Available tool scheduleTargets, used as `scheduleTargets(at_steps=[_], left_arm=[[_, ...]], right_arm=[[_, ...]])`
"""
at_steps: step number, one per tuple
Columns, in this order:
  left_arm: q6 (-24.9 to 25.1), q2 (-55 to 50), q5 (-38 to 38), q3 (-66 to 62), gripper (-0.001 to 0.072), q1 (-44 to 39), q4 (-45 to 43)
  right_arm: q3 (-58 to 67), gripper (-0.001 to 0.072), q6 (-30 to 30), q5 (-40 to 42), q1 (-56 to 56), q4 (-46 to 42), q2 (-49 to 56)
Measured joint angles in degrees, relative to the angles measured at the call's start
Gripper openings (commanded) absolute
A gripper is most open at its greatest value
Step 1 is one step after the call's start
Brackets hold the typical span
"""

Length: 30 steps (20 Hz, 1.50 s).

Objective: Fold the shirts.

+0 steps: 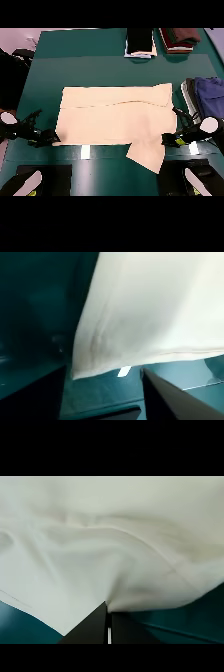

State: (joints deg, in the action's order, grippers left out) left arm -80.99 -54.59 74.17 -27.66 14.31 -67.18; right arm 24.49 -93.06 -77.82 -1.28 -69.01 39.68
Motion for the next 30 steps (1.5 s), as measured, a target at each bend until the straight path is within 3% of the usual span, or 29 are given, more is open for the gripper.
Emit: scheduleTargets(at_steps=[3, 4, 5, 10, 20, 25, 30], left_arm=[[-0.2, 0.0, -1.7, 1.2, 0.0264, 0.0, 0.8], [-0.1, -0.1, -3.1, 1.5, 0.0106, 0.0, 1.5], [0.0, -0.1, -4.8, 1.7, 0.0027, 0.0, 1.8], [0.3, 1.4, -8.6, 0.6, 0.0025, 0.0, 1.4], [-3.6, 17.6, 3.3, -8.0, 0.0025, -0.1, 3.8], [-4.1, 17.7, -3.8, -10.6, 0.0024, -0.1, 5.5], [-0.7, 6.7, -11.1, -13.6, 0.0025, -0.1, 9.9]], right_arm=[[2.8, 0.0013, 0.2, 0.0, 0.0, 0.0, 2.1], [4.2, 0.0013, 0.5, 0.0, 0.0, 0.0, 2.9], [5.4, 0.0013, 0.7, -0.1, 0.0, -0.1, 3.7], [10.6, 0.0013, 1.9, -1.6, 0.0, -0.2, 5.9], [18.0, 0.0012, 2.1, -10.6, 0.0, -5.5, -3.3], [24.4, 0.0012, 1.9, -5.1, 0.0, -6.1, 5.1], [34.7, 0.0012, 3.0, 0.0, 0.0, -6.3, 19.4]])
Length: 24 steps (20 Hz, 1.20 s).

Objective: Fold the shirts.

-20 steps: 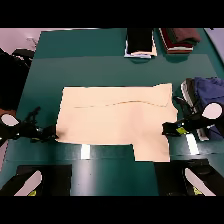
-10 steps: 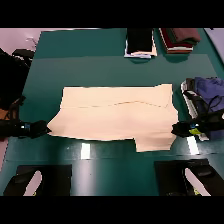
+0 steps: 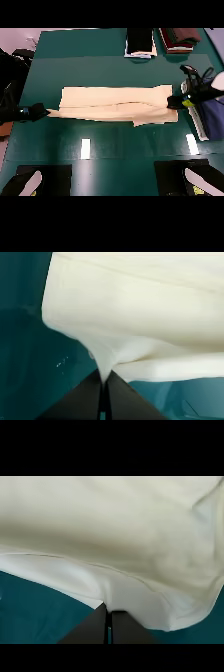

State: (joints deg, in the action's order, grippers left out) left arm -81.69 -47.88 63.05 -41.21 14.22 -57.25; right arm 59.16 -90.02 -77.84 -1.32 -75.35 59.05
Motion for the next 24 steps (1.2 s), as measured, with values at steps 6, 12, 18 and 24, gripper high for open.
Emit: scheduleTargets(at_steps=[6, 12, 18, 24], left_arm=[[4.5, -21.0, -5.5, -12.4, 0.0025, -5.1, 3.9], [4.0, -34.7, -8.1, -25.3, 0.0026, -7.4, 4.2], [3.9, -39.7, -10.0, -28.3, 0.0231, -8.2, 4.2], [3.9, -40.4, -9.1, -30.7, 0.0235, -8.1, 4.3]], right_arm=[[13.1, 0.0012, 0.4, 1.8, 0.0, -2.0, 13.8], [22.8, 0.0012, 0.5, 2.0, 1.9, -2.5, 22.5], [25.3, 0.0081, 0.6, 2.7, 3.2, -2.2, 26.9], [25.6, 0.0388, 3.6, 6.0, 6.5, 4.9, 28.0]])
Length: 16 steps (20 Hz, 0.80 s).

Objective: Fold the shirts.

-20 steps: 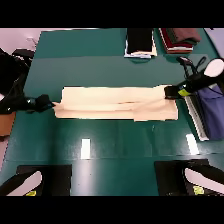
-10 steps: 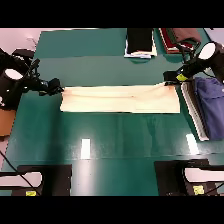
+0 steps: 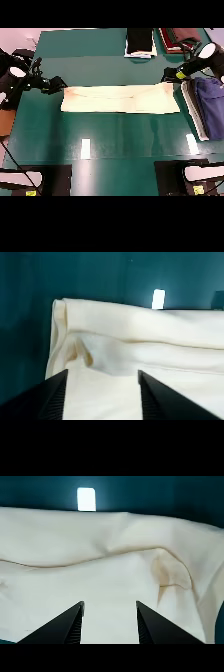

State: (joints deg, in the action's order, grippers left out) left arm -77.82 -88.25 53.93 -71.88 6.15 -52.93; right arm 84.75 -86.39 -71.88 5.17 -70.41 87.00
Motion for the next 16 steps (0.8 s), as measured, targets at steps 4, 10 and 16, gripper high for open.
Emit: scheduleTargets(at_steps=[4, 10, 16], left_arm=[[0.8, 1.3, 4.5, -2.9, 0.0027, 0.1, -0.4], [1.5, 3.2, 7.6, -4.1, 0.0027, -3.8, -0.3], [1.1, 3.5, 8.5, -4.3, 0.0027, -12.2, -0.1]], right_arm=[[-4.5, 0.0569, 5.3, -1.0, 6.2, 5.6, -3.5], [-15.9, 0.0593, 11.5, -1.5, 19.2, 12.0, -5.3], [-18.9, 0.0592, 15.9, -0.5, 22.3, 17.3, 1.4]])
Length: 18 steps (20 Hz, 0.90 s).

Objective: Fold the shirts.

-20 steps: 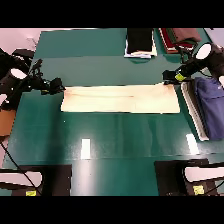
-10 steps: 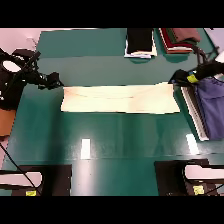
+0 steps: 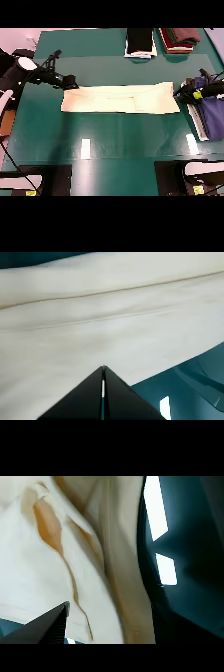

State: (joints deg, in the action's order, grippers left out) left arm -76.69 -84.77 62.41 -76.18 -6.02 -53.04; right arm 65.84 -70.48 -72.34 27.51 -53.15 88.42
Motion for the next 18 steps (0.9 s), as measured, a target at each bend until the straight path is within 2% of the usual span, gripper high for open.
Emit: scheduleTargets(at_steps=[4, 5, 8, 9, 14, 18], left_arm=[[-1.3, 0.0, 0.0, 0.0, 0.0027, -3.6, -0.1], [-1.7, 0.0, -0.2, 0.0, 0.0026, -4.4, -0.1], [-2.6, 0.0, -1.4, 0.0, 0.0025, -6.3, -0.3], [-3.0, 0.0, -2.2, 0.0, 0.0025, -7.2, -0.3], [-4.3, -4.3, -7.9, -3.3, 0.0025, -12.7, -0.6], [-5.1, -13.4, -9.7, -12.3, 0.0025, -17.4, -0.7]], right_arm=[[-0.3, 0.0579, 2.4, 0.5, -1.2, 4.6, 4.7], [-0.2, 0.0477, 3.1, 0.7, -1.5, 5.9, 5.6], [-0.5, 0.0058, 5.4, 2.0, -2.5, 8.0, 7.8], [-0.5, 0.0015, 6.5, 2.1, -2.8, 8.0, 7.9], [1.0, 0.0013, 9.7, 3.4, -4.3, 8.9, 4.3], [8.2, 0.0013, 7.4, -0.2, -6.4, 9.6, 0.5]])
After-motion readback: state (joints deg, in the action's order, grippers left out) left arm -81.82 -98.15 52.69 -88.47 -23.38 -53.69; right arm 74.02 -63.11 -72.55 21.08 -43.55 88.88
